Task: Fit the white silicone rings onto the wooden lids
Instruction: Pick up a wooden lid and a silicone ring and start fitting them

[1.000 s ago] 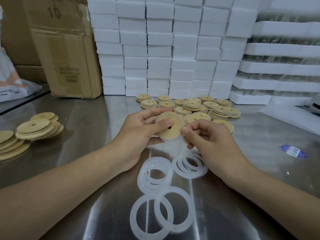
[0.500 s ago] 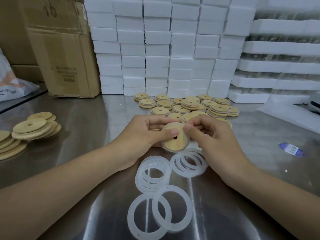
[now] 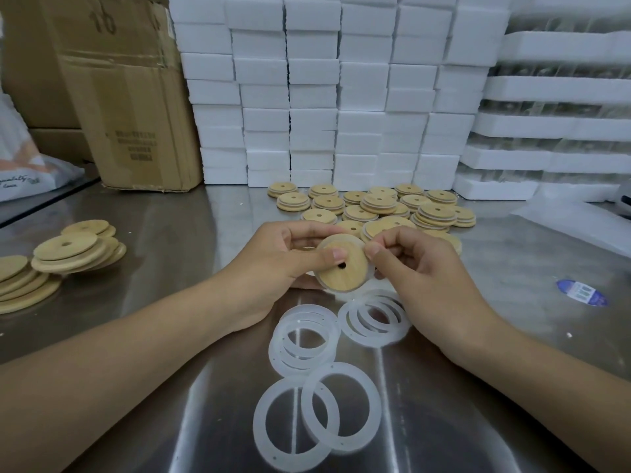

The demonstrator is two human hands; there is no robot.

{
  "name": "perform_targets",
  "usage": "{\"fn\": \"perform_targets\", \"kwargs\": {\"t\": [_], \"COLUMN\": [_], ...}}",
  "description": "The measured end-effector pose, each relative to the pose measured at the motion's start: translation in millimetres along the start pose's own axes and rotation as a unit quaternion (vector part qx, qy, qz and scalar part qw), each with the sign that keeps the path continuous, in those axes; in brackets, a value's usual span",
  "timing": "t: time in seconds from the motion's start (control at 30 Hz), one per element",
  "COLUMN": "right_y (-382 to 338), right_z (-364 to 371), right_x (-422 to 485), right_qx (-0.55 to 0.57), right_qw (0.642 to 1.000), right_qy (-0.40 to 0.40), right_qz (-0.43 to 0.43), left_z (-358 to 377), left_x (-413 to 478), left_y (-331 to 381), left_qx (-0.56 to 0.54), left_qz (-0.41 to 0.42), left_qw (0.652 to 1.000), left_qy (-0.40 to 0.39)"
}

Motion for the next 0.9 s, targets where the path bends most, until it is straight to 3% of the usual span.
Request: {"fn": "perform_targets", "kwargs": {"t": [0.23, 0.7, 0.9], "right_y": [5, 13, 0], "right_z": [-8, -5, -5], "right_x": [-2, -2, -2], "right_qx": [0.025, 0.064, 0.008], "right_qw": [0.999, 0.997, 1.0], "right_qy": [0.043, 0.012, -0.004], "right_qz": [0.01, 0.048, -0.021], "left_z": [4, -2, -3], "left_x": [0, 0, -1], "left_y": [1, 0, 1], "left_qx": [0.016, -0.013, -0.032], "left_qz": [-0.005, 0.002, 0.021], "left_qw": [1.0, 1.0, 0.999], "left_qy": [-0.007, -0.007, -0.01]}}
Point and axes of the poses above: each hand's wrist, its own x-axis towards the middle knuckle, its own z-axis out of the palm, y = z × x, the point moved 8 cm from there along x, towards the middle knuckle, and after that the axes turned 13 degrees about -z, right-handed, at the moved point
